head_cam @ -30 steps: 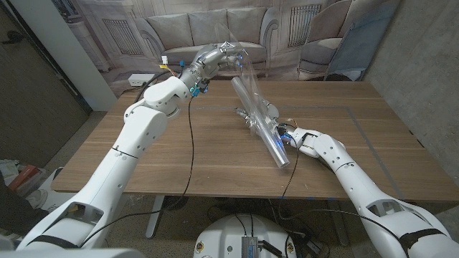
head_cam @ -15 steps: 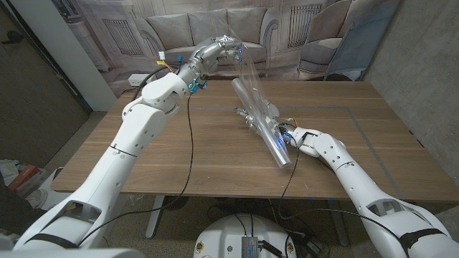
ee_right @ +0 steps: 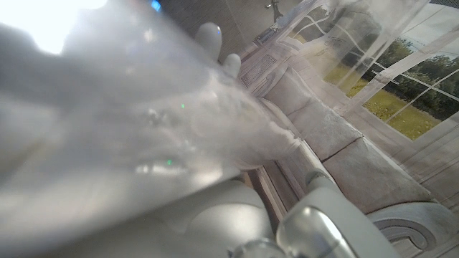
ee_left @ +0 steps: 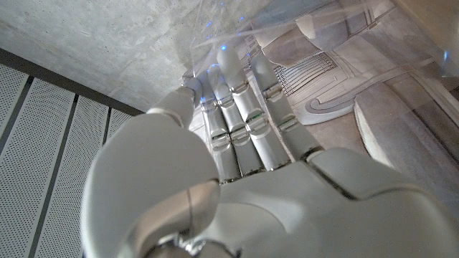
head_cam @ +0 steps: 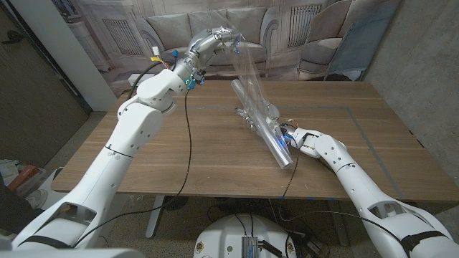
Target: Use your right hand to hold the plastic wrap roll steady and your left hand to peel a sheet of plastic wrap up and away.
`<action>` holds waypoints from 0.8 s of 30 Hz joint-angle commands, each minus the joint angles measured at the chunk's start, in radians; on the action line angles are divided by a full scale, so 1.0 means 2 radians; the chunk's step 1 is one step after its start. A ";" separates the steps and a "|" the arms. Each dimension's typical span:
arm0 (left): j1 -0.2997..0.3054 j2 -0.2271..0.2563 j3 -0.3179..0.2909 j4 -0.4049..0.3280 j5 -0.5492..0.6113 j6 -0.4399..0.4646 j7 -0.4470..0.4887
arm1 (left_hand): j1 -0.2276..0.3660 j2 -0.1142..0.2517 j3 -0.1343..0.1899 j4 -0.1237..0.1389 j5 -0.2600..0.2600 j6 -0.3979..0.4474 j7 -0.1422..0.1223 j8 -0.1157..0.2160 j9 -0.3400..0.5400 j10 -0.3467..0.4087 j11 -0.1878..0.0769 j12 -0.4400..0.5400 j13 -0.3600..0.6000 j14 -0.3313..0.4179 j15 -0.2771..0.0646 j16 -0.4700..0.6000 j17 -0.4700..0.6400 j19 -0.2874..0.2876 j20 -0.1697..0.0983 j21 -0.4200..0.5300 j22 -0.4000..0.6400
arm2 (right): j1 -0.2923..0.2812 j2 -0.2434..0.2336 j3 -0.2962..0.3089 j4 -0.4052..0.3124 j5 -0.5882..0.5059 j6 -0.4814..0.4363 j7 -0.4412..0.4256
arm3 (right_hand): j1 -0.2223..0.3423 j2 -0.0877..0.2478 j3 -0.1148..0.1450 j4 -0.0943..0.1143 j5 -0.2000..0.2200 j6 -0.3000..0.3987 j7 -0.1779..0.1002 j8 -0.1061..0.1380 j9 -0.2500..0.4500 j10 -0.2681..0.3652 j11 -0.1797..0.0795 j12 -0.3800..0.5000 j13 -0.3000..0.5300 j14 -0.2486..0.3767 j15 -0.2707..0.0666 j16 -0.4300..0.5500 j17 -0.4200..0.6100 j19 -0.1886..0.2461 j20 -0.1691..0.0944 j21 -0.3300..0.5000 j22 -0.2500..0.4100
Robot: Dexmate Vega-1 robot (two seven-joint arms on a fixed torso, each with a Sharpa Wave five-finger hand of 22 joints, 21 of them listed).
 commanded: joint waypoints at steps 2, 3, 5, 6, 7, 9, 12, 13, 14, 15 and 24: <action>0.011 0.020 -0.004 -0.031 -0.007 -0.010 0.018 | 0.003 -0.002 0.005 0.002 0.003 0.012 0.011 -0.001 0.064 0.023 -0.018 -0.003 0.001 0.008 -0.008 -0.001 0.003 -0.001 -0.017 0.005 0.000 | -0.010 -0.003 0.000 -0.014 0.004 0.001 -0.005 | -0.006 0.001 0.002 0.000 0.003 0.004 0.000 -0.003 0.001 0.002 0.003 0.004 0.000 0.001 0.002 0.000 0.000 0.015 -0.021 -0.001 0.000; 0.012 0.020 -0.004 -0.033 -0.009 -0.011 0.020 | 0.002 -0.002 0.005 0.002 0.003 0.012 0.011 0.000 0.064 0.021 -0.019 -0.003 0.002 0.008 -0.008 -0.001 0.004 -0.001 -0.016 0.006 0.000 | -0.011 -0.004 0.000 -0.016 0.004 0.002 -0.006 | -0.006 0.001 0.002 0.000 0.003 0.004 0.000 -0.003 0.001 0.002 0.004 0.004 0.000 0.001 0.002 0.000 0.000 0.015 -0.021 -0.002 0.000; 0.014 0.022 -0.005 -0.037 -0.009 -0.013 0.024 | 0.002 -0.002 0.005 0.002 0.003 0.011 0.011 -0.001 0.065 0.022 -0.019 -0.004 0.001 0.009 -0.008 -0.002 0.004 -0.001 -0.016 0.007 0.000 | -0.013 -0.004 0.000 -0.016 0.006 0.001 -0.006 | -0.006 0.001 0.002 0.000 0.003 0.004 -0.001 -0.003 0.001 0.002 0.004 0.004 0.000 0.001 0.003 0.000 0.000 0.015 -0.021 -0.002 0.000; 0.014 0.022 -0.005 -0.037 -0.010 -0.017 0.023 | 0.002 -0.003 0.005 0.002 0.003 0.012 0.011 -0.001 0.064 0.022 -0.019 -0.004 0.001 0.009 -0.008 -0.002 0.005 -0.001 -0.017 0.007 0.000 | -0.013 -0.004 0.000 -0.017 0.006 0.001 -0.006 | -0.006 0.001 0.002 0.000 0.003 0.004 0.000 -0.003 0.001 0.002 0.004 0.004 0.000 0.001 0.003 0.000 0.000 0.015 -0.021 -0.002 -0.001; 0.014 0.024 -0.005 -0.039 -0.009 -0.016 0.026 | 0.002 -0.003 0.005 0.002 0.003 0.012 0.011 -0.001 0.063 0.022 -0.019 -0.005 0.001 0.009 -0.008 -0.002 0.005 -0.002 -0.016 0.007 0.000 | -0.014 -0.005 0.000 -0.019 0.005 0.001 -0.007 | -0.006 0.001 0.002 0.000 0.003 0.004 0.000 -0.003 0.001 0.002 0.004 0.004 0.000 0.001 0.002 0.000 0.000 0.015 -0.021 -0.002 -0.001; 0.013 0.025 -0.005 -0.038 -0.014 -0.018 0.026 | 0.002 -0.003 0.006 0.002 0.003 0.012 0.012 -0.002 0.063 0.022 -0.019 -0.004 0.002 0.009 -0.008 -0.002 0.006 -0.002 -0.017 0.008 0.000 | -0.015 -0.004 0.000 -0.018 0.007 0.002 -0.006 | -0.006 0.001 0.002 0.000 0.003 0.004 0.000 -0.004 0.001 0.002 0.003 0.004 0.000 0.001 0.003 0.000 0.000 0.015 -0.021 -0.002 -0.001; 0.011 0.028 -0.005 -0.039 -0.015 -0.020 0.029 | 0.002 -0.003 0.006 0.002 0.003 0.012 0.012 -0.002 0.064 0.023 -0.019 -0.005 0.002 0.009 -0.009 -0.002 0.006 -0.002 -0.017 0.009 0.000 | -0.015 -0.005 0.000 -0.019 0.007 0.003 -0.008 | -0.006 0.001 0.003 0.000 0.003 0.004 0.000 -0.004 0.001 0.002 0.004 0.004 0.000 0.001 0.003 0.000 0.000 0.015 -0.021 -0.002 -0.001; 0.011 0.027 -0.004 -0.038 -0.016 -0.023 0.030 | 0.002 -0.003 0.006 0.002 0.003 0.012 0.012 -0.002 0.064 0.022 -0.019 -0.005 0.003 0.009 -0.009 -0.003 0.007 -0.002 -0.017 0.009 0.000 | -0.016 -0.005 0.000 -0.020 0.007 0.002 -0.009 | -0.006 0.001 0.003 0.000 0.003 0.004 0.000 -0.004 0.001 0.002 0.004 0.004 0.000 0.001 0.003 0.000 0.000 0.015 -0.021 -0.002 -0.001; 0.012 0.027 -0.004 -0.039 -0.016 -0.024 0.033 | 0.002 -0.003 0.006 0.002 0.003 0.012 0.011 -0.002 0.064 0.023 -0.018 -0.005 0.003 0.009 -0.009 -0.003 0.007 -0.002 -0.017 0.010 0.000 | -0.016 -0.005 -0.001 -0.021 0.006 0.003 -0.010 | -0.006 0.001 0.003 0.000 0.003 0.004 0.000 -0.004 0.001 0.002 0.004 0.004 0.000 0.001 0.003 0.000 0.000 0.015 -0.021 -0.002 -0.001; 0.010 0.030 -0.004 -0.039 -0.017 -0.024 0.030 | 0.002 -0.003 0.007 0.002 0.003 0.012 0.011 -0.001 0.065 0.022 -0.019 -0.005 0.003 0.009 -0.008 -0.003 0.007 -0.003 -0.017 0.010 0.000 | -0.015 -0.005 0.000 -0.019 0.007 0.003 -0.008 | -0.006 0.001 0.003 0.000 0.003 0.004 0.000 -0.004 0.001 0.002 0.004 0.004 0.000 0.001 0.003 0.000 0.000 0.015 -0.021 -0.002 -0.001; 0.008 0.037 -0.002 -0.038 -0.019 -0.044 0.030 | 0.002 -0.003 0.008 0.002 0.002 0.012 0.010 -0.003 0.064 0.023 -0.018 -0.007 0.004 0.010 -0.009 -0.004 0.010 -0.004 -0.018 0.013 -0.001 | -0.012 -0.003 -0.002 -0.014 0.007 0.005 -0.010 | -0.007 0.001 0.003 -0.001 0.003 0.005 0.000 -0.004 0.001 0.003 0.004 0.004 0.000 0.002 0.003 0.000 0.000 0.015 -0.021 -0.003 -0.002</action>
